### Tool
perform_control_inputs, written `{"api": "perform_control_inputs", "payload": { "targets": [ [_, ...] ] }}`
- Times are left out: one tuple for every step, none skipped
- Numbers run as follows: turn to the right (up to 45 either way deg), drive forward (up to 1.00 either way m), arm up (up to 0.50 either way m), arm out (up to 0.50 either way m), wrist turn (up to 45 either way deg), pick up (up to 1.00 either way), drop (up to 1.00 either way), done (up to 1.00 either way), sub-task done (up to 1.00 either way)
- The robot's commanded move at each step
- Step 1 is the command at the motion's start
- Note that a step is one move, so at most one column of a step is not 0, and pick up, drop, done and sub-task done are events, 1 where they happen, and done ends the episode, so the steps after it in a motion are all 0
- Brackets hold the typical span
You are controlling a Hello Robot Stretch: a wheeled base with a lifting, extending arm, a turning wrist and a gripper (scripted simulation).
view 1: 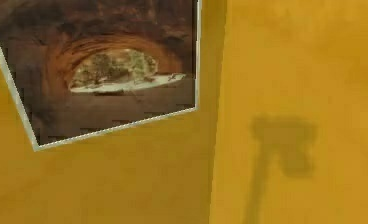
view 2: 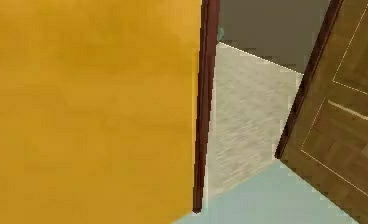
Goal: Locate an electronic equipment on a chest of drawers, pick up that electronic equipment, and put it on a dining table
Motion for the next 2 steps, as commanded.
{"api": "perform_control_inputs", "payload": {
  "targets": [
    [45.0,0.00,0.00,0.00,0.0,0.00,0.00,0.00,0.00],
    [45.0,0.00,0.00,0.00,0.0,0.00,0.00,0.00,0.00]
  ]
}}
